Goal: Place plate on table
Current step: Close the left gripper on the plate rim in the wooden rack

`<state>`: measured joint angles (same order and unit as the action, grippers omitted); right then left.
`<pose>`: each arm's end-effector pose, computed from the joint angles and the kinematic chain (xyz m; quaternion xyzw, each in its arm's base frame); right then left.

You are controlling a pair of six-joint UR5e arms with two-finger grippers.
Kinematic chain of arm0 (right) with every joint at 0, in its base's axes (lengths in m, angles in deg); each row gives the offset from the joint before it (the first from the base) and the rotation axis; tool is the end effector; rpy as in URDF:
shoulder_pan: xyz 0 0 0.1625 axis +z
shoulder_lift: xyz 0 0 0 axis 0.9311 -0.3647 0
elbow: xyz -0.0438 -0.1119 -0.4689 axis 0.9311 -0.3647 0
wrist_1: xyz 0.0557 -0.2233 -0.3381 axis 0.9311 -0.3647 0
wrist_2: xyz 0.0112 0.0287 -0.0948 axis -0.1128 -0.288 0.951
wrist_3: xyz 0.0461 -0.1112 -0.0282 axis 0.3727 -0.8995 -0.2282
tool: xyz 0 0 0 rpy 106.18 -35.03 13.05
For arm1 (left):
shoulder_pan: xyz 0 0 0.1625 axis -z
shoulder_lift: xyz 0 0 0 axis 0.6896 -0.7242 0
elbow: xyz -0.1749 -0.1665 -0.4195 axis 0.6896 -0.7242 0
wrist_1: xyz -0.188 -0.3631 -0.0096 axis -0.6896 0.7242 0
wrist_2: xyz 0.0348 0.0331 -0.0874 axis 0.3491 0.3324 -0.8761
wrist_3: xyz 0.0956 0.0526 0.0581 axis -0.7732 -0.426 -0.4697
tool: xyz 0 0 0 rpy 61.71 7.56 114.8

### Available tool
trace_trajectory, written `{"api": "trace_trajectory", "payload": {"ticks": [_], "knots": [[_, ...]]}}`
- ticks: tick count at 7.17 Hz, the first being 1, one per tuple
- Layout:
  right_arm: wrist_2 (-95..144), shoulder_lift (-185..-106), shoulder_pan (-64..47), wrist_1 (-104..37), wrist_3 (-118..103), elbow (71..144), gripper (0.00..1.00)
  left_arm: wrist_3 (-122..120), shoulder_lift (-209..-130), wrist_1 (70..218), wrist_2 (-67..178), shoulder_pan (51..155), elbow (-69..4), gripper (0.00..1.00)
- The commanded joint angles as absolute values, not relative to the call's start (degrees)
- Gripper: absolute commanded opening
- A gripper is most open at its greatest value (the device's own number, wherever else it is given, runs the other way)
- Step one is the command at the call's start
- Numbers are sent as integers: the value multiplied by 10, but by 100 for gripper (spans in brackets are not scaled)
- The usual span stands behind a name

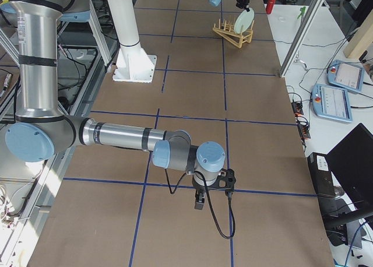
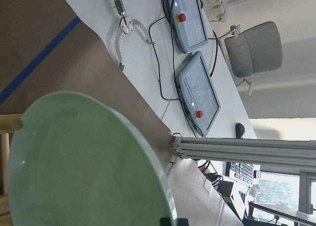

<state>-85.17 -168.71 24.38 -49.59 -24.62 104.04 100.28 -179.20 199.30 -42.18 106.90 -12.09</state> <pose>0.0728 -0.4458 0.7720 -0.0384 -0.3651 0.0370 0.9294 0.2588 -0.6772 0.4161 0.0565 0.7144 -0.3441 0.6067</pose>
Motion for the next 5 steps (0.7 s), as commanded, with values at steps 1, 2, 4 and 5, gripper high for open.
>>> {"api": "trace_trajectory", "payload": {"ticks": [1, 2, 4, 5], "knots": [[-852, -1687, 244, -496, -246, 1040, 100, 1024, -1790, 2008, -422, 1070, -121, 0], [-852, -1687, 244, -496, -246, 1040, 100, 1036, -1790, 2017, -421, 1071, -121, 0], [-852, -1687, 244, -496, -246, 1040, 100, 1038, -1790, 2020, -422, 1081, -121, 0], [-852, -1687, 244, -496, -246, 1040, 100, 1039, -1790, 2020, -422, 1086, -121, 0]]}}
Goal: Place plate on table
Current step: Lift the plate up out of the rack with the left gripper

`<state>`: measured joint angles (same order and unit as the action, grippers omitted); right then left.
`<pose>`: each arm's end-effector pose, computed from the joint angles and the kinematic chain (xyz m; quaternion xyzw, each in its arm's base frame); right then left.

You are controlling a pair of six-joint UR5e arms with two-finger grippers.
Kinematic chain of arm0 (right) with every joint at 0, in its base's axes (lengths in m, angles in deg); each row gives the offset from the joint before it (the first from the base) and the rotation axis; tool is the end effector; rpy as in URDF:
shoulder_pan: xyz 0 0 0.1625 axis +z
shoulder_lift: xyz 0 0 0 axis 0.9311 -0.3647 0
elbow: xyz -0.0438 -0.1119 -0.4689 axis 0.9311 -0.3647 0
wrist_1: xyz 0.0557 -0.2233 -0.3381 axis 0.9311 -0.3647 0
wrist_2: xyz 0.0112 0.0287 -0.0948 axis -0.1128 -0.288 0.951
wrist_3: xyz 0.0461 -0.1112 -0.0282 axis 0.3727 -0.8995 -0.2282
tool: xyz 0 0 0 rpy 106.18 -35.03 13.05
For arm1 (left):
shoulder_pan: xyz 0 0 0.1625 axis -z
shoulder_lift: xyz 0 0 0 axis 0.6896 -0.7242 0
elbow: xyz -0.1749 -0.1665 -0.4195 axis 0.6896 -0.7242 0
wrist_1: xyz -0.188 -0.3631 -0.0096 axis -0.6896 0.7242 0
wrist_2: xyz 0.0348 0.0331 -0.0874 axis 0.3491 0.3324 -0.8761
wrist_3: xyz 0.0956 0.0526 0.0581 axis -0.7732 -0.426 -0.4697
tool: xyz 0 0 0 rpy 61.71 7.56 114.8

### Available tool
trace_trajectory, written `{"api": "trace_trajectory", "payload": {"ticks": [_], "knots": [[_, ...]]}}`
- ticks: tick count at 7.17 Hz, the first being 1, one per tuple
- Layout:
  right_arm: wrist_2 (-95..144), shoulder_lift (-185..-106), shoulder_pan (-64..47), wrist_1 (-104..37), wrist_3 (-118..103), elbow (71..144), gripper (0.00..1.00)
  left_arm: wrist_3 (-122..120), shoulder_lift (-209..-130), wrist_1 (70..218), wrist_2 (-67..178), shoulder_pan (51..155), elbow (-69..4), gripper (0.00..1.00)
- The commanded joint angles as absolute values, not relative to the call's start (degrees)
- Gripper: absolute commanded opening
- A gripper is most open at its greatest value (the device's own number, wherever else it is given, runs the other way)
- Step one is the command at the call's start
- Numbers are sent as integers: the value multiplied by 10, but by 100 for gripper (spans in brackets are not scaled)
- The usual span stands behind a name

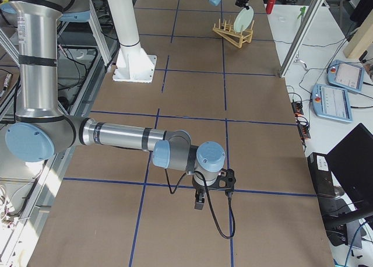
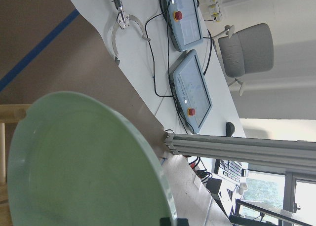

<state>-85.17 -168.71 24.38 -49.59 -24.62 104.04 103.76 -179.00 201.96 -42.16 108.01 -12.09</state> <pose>0.0728 -0.4458 0.7720 -0.0384 -0.3651 0.0370 0.9294 0.2431 -0.6769 0.4138 0.0499 0.7278 -0.3547 0.5848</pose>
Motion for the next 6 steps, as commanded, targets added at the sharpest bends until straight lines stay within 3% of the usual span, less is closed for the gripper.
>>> {"api": "trace_trajectory", "payload": {"ticks": [1, 6], "knots": [[-852, -1687, 244, -496, -246, 1040, 100, 1047, -1790, 2020, -423, 1096, -121, 0], [-852, -1687, 244, -496, -246, 1040, 100, 1073, -1791, 2019, -521, 1185, -130, 0]]}}
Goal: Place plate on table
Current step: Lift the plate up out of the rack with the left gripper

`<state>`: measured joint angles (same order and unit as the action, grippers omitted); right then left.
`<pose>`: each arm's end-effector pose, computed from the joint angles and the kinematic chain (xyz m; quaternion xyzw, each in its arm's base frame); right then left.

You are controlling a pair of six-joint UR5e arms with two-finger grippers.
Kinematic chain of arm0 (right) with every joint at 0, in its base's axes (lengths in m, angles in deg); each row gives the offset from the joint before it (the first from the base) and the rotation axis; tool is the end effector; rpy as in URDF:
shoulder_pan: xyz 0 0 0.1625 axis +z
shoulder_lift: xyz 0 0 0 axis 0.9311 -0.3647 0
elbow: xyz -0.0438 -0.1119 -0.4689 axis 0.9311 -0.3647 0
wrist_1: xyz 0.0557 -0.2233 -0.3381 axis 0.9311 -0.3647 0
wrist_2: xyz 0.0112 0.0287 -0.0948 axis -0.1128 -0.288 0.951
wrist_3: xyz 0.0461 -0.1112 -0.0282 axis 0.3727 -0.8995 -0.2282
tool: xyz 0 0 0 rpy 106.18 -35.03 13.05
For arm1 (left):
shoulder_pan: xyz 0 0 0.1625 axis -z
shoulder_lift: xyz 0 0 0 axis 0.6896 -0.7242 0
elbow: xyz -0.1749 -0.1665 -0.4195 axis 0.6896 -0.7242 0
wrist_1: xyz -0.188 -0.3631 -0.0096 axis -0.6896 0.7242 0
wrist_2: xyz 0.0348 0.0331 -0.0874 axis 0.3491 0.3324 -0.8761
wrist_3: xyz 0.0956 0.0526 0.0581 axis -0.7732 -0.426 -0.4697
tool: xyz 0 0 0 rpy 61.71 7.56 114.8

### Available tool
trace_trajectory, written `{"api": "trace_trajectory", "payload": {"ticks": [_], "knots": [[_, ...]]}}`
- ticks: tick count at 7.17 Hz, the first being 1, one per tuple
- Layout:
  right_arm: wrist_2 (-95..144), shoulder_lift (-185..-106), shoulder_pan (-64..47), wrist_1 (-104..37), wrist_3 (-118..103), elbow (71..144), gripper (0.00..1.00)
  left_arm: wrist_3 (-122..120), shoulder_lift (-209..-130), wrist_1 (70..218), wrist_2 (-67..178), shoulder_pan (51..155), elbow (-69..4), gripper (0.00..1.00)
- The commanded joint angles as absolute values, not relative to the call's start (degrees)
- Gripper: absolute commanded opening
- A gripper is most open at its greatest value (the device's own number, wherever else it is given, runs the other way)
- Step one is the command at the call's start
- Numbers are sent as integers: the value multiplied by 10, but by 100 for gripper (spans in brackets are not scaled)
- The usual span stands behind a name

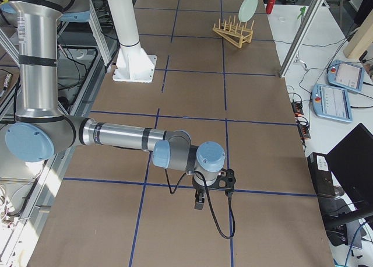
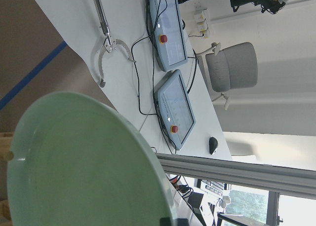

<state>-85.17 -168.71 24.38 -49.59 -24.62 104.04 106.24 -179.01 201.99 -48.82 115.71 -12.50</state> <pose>0.0728 -0.4458 0.7720 -0.0384 -0.3651 0.0370 0.9294 0.1590 -0.6912 0.4109 0.0450 0.7287 -0.3686 0.5754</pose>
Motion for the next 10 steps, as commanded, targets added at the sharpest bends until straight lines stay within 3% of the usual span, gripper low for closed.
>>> {"api": "trace_trajectory", "payload": {"ticks": [1, 5, 10], "knots": [[-852, -1687, 244, -496, -246, 1041, 100, 1088, -1793, 2016, -522, 1192, -143, 0], [-852, -1687, 244, -496, -246, 1040, 100, 1117, -1801, 1849, -549, 1189, -316, 0], [-852, -1687, 244, -496, -246, 1041, 100, 967, -1833, 1623, -526, 1110, -435, 0]]}}
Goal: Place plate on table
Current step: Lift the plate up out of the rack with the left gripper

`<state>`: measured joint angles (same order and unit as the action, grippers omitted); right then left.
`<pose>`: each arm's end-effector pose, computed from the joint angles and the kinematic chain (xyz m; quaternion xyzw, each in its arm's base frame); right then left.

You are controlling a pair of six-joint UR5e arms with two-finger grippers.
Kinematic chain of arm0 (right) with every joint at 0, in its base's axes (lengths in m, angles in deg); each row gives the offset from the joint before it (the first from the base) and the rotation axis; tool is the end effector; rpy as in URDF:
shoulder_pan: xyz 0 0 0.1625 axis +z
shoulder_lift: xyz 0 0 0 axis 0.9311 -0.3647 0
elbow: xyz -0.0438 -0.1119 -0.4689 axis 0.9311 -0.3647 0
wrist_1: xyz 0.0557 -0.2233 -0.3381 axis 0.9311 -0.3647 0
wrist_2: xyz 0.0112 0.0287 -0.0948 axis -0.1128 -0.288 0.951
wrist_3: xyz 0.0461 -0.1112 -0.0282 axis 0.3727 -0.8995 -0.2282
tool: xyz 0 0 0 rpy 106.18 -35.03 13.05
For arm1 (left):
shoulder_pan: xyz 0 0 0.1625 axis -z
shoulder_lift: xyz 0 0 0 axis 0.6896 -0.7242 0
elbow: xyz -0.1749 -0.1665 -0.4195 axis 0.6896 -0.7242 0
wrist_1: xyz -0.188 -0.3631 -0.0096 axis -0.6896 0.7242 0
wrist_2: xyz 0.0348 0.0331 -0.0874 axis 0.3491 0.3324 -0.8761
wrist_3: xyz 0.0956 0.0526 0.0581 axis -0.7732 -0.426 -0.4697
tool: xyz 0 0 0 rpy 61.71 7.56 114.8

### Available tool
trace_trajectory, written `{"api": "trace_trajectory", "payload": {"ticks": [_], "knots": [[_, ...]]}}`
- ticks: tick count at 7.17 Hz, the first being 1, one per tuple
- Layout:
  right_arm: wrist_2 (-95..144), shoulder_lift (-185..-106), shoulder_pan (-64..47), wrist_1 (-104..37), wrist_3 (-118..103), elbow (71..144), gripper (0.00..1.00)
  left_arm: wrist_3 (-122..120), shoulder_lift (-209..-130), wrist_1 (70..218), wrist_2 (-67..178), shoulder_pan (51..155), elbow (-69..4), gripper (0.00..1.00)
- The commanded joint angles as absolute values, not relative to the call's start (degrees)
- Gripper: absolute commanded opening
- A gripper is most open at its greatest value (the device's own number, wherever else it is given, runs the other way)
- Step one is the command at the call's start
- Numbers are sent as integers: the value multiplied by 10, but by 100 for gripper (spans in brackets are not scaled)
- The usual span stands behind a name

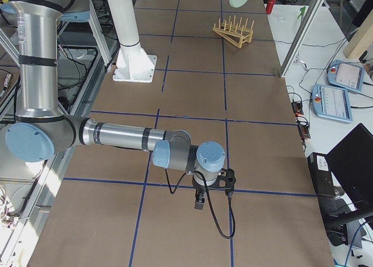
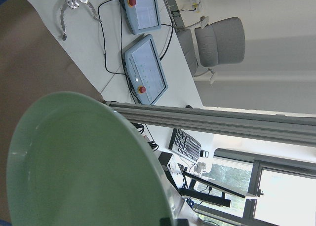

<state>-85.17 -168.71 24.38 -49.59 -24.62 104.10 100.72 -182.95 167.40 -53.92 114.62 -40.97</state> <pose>0.0728 -0.4460 0.7715 -0.0379 -0.3651 0.0368 0.9295 0.1576 -0.6192 0.2041 0.0336 0.7179 -0.3198 0.6175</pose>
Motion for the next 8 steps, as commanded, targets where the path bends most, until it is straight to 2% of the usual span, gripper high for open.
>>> {"api": "trace_trajectory", "payload": {"ticks": [1, 3, 5, 6, 8], "knots": [[-852, -1687, 244, -496, -246, 1041, 100, 963, -1835, 1598, -518, 1081, -444, 0], [-852, -1687, 244, -496, -246, 1041, 100, 945, -1837, 1565, -478, 1028, -460, 0], [-852, -1687, 244, -496, -246, 1041, 100, 846, -1861, 1403, -376, 951, -501, 0], [-852, -1687, 244, -496, -246, 1041, 100, 807, -1888, 1323, -332, 910, -503, 0], [-852, -1687, 244, -496, -246, 1041, 100, 720, -1895, 1239, -245, 822, -501, 0]]}}
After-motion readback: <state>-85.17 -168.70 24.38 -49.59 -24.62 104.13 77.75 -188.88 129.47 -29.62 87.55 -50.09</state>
